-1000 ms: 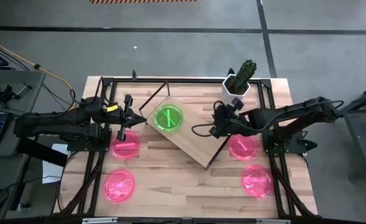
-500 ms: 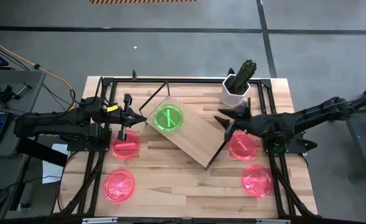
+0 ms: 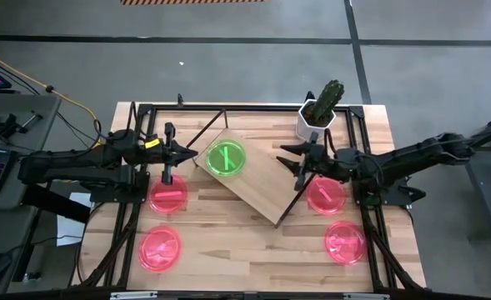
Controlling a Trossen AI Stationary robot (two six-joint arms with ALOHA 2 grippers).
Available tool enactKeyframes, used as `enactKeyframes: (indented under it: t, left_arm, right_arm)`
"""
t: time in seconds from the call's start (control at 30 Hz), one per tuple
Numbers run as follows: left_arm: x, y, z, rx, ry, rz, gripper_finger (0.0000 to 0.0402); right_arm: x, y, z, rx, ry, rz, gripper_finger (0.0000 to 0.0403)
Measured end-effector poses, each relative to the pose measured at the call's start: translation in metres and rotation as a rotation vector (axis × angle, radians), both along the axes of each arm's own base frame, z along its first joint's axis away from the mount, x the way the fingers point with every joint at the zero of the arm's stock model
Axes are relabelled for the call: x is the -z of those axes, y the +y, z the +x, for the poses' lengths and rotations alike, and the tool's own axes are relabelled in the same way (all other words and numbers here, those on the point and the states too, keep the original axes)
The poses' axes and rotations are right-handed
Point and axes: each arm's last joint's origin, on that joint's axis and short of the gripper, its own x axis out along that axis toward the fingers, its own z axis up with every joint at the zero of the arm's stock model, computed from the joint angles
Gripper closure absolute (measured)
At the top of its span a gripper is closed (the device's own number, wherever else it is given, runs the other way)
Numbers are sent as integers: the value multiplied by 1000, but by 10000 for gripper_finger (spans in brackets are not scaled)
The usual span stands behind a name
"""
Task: Place and stack plates onto a shelf
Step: Put the pink plate on the shelf
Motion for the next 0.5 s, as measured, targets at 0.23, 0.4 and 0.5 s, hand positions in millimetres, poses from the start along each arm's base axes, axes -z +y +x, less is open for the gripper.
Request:
enactKeyframes:
  t: [0.23, 0.4, 0.5]
  left_arm:
    - [2, -2, 9, 22, 15, -46, 385]
    - [-6, -16, 22, 50, 224, -87, 332]
    - [-7, -26, 28, -29, 418, -103, 297]
  right_arm:
    - [-1, 0, 1, 1, -3, -24, 240]
    - [-2, 0, 1, 1, -14, -39, 240]
    - [-3, 0, 1, 1, -19, -38, 240]
